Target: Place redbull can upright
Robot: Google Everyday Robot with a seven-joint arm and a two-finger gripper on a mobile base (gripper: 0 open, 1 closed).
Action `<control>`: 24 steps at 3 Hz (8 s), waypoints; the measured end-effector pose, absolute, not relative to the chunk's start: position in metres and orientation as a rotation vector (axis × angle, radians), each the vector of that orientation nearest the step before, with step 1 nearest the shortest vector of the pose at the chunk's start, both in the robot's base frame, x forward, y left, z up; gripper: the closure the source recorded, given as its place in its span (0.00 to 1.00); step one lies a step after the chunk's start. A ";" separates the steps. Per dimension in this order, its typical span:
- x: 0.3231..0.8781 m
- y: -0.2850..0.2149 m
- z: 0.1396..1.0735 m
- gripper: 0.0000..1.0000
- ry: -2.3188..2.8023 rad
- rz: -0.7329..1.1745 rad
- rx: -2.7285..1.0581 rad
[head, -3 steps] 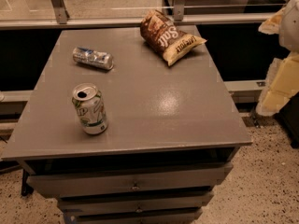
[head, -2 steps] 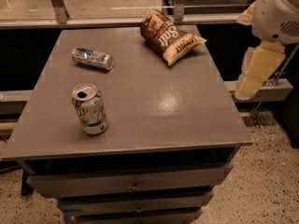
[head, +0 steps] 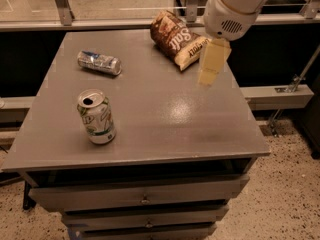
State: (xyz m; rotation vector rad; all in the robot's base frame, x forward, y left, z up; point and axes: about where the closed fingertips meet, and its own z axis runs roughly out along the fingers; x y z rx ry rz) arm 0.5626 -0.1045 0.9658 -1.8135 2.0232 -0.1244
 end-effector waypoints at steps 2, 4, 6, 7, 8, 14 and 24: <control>0.609 0.004 0.947 0.00 1.949 0.020 -1.790; 0.624 0.016 0.946 0.00 1.935 0.041 -1.756; 0.689 0.098 0.933 0.00 1.972 0.223 -1.662; 0.713 0.144 0.925 0.00 1.993 0.320 -1.616; 0.722 0.182 0.911 0.00 2.020 0.354 -1.610; 0.755 0.206 0.840 0.64 2.167 0.207 -1.688; 0.629 -0.118 0.900 0.83 1.630 0.785 -0.574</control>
Offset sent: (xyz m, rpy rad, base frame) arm 0.0731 0.1725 -0.0164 0.2050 0.0015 0.0718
